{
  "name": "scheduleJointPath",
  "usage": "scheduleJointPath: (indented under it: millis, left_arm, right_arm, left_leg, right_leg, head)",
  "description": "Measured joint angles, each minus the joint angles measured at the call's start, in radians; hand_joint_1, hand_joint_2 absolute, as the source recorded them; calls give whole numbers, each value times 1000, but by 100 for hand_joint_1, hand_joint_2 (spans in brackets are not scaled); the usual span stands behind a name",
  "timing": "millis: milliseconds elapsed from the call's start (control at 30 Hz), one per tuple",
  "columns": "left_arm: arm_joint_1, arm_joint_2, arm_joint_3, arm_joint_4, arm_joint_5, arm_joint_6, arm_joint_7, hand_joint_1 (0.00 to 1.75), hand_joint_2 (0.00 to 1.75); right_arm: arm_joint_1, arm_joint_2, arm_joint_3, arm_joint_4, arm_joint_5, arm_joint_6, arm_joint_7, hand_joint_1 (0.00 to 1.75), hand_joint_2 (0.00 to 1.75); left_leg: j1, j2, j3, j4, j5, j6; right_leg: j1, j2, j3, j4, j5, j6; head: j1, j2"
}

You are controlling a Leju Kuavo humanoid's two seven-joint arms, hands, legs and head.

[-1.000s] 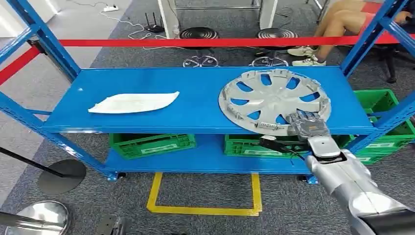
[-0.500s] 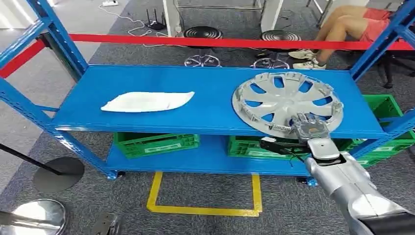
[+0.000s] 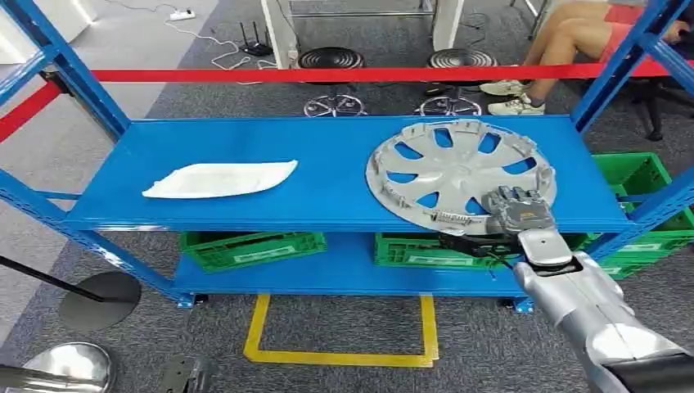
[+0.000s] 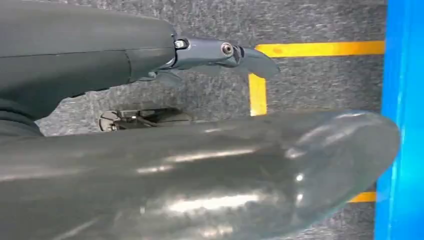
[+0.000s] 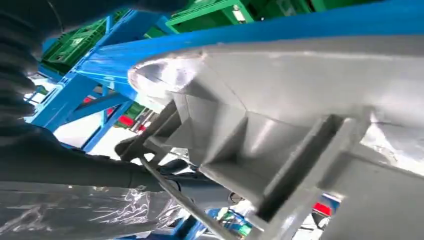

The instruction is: Take the parts from the cabinet and place them on the table.

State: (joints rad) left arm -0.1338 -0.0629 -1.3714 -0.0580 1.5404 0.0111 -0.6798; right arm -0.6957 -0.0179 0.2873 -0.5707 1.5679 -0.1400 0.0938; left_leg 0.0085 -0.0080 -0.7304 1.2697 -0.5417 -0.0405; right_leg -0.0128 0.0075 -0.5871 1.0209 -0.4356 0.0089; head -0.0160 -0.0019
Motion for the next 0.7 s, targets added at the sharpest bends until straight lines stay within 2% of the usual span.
scheduleJointPath:
  millis: [33, 67, 100, 167, 200, 233, 267, 333, 367, 400, 433, 467, 500, 567, 600, 700]
  left_arm:
    - [2, -1, 0, 0, 0, 2, 0, 0, 0]
    - [3, -1, 0, 0, 0, 3, 1, 0, 0]
    - [3, 0, 0, 0, 0, 3, 1, 0, 0]
    - [1, 2, 0, 0, 0, 4, 1, 0, 0]
    - [1, 0, 0, 0, 0, 5, 1, 0, 0]
    - [-2, 0, 0, 0, 0, 7, 1, 0, 0]
    - [-2, 0, 0, 0, 0, 7, 1, 0, 0]
    - [-3, -2, 0, 0, 0, 11, 1, 0, 0]
    - [-3, -2, 0, 0, 0, 13, 1, 0, 0]
    - [-3, 0, 0, 0, 0, 16, 1, 0, 0]
    - [-4, 1, -1, 0, 0, 17, 1, 0, 0]
    - [-5, 0, -1, 0, 0, 17, 1, 0, 0]
    - [-6, 0, -1, 0, 0, 17, 1, 0, 0]
    - [-9, 0, -1, 0, 0, 20, 1, 0, 0]
    - [-11, 0, -1, 0, 0, 20, 1, 0, 0]
    - [-11, 0, -2, 0, 0, 20, 1, 0, 0]
  right_arm:
    - [1, 0, 0, 0, 0, 2, 0, 0, 175]
    - [2, 0, 0, 0, 0, 3, 0, 0, 175]
    - [2, 0, 0, 0, 0, 3, 0, 175, 175]
    - [3, 0, 0, 0, 0, 6, 0, 175, 175]
    - [2, 0, 0, 0, 0, 6, 0, 175, 175]
    - [2, -1, 0, 0, 0, 6, 0, 175, 175]
    - [3, -1, 0, 0, 0, 5, -2, 175, 175]
    - [4, -2, -2, 0, 0, 2, -6, 175, 175]
    - [8, -2, -4, -3, 0, 1, -8, 175, 175]
    - [15, -4, -7, -3, 0, 0, -6, 175, 175]
    - [16, -4, -8, -4, 0, -6, -8, 175, 175]
    - [16, -4, -8, -8, 0, -8, -12, 175, 175]
    - [16, -4, -8, -11, 0, -8, -14, 175, 175]
    - [18, -4, -9, -16, 0, -8, -17, 175, 175]
    - [17, -4, -9, -18, 0, -9, -19, 175, 175]
    - [17, -7, -10, -23, 0, -12, -24, 175, 175]
  left_leg:
    - [0, 0, -33, 44, 0, 0]
    - [0, 0, -38, 33, 30, 0]
    - [1, 0, -21, -18, 75, 1]
    - [1, 2, 56, -191, 173, 5]
    - [2, 5, 83, -249, 188, 6]
    - [3, 2, 96, -283, 171, 12]
    - [2, 2, 92, -277, 170, 17]
    - [-1, 1, 93, -277, 167, 30]
    - [5, 1, 100, -283, 169, 37]
    - [-1, 2, 102, -280, 168, 35]
    - [-2, 2, 104, -277, 163, 33]
    - [-6, 4, 104, -278, 164, 35]
    - [-6, 7, 104, -277, 162, 35]
    - [-7, 11, 103, -277, 160, 38]
    - [-7, 11, 103, -277, 160, 38]
    - [-7, 11, 104, -277, 161, 40]
  right_leg:
    - [0, 1, 2, 0, -2, -1]
    - [0, 3, 6, 0, -5, -1]
    - [-1, 3, 11, 0, -8, 1]
    - [-3, 5, 24, 0, -17, 8]
    - [1, 6, 23, 1, -21, 14]
    - [8, 10, 19, 9, -30, 21]
    - [8, 10, 18, 3, -29, 26]
    - [4, 10, 24, -6, -30, 38]
    - [3, 8, 19, -3, -34, 44]
    - [6, 3, 20, 9, -38, 45]
    - [8, 0, 27, -7, -16, 10]
    - [7, -1, 32, -7, -32, -10]
    - [6, 1, 30, -8, -22, -1]
    - [5, 3, 33, -19, -20, 23]
    - [4, 3, 33, -21, -21, 30]
    - [4, 1, 24, -23, -22, 39]
  head:
    - [-1, 0]
    - [-1, 0]
    - [-1, 0]
    - [-1, 0]
    - [-2, 0]
    - [-4, 0]
    - [3, 0]
    - [3, 0]
    - [1, 0]
    - [8, 0]
    - [16, 0]
    - [10, 0]
    - [14, 0]
    - [13, 0]
    - [12, 0]
    - [12, 0]
